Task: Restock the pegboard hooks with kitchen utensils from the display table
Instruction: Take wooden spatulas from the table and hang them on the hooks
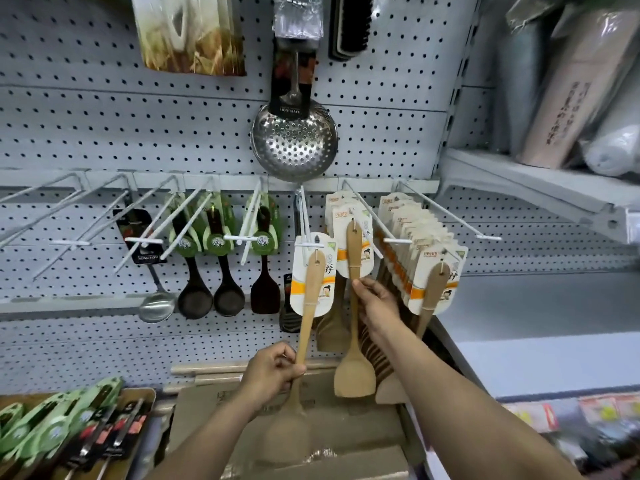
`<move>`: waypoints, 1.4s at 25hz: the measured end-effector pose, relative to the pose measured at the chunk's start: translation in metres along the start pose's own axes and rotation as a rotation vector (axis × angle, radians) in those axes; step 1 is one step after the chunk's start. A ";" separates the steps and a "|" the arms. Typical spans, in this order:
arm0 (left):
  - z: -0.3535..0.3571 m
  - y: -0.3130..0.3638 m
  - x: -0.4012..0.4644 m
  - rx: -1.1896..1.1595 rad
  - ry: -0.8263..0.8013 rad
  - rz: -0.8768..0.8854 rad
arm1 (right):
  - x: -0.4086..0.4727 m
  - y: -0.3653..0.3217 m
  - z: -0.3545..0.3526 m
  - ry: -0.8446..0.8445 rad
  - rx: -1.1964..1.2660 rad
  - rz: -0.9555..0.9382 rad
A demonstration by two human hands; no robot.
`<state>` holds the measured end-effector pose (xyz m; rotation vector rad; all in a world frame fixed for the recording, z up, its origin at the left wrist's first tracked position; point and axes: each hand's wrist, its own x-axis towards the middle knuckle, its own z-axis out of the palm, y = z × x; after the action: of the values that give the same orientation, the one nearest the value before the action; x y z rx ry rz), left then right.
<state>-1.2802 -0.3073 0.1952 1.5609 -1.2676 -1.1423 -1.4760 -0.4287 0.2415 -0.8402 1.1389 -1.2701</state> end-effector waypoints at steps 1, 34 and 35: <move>0.001 -0.001 -0.002 -0.003 0.008 -0.006 | 0.001 0.000 -0.001 -0.011 -0.005 0.009; 0.098 0.025 -0.070 -0.112 0.016 0.081 | -0.123 -0.066 -0.042 -0.290 -0.087 -0.256; 0.096 0.024 -0.065 -0.107 0.018 0.077 | -0.119 -0.065 -0.040 -0.283 -0.102 -0.254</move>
<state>-1.3845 -0.2519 0.2024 1.4291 -1.2241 -1.1264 -1.5244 -0.3168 0.3140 -1.2305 0.8950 -1.2563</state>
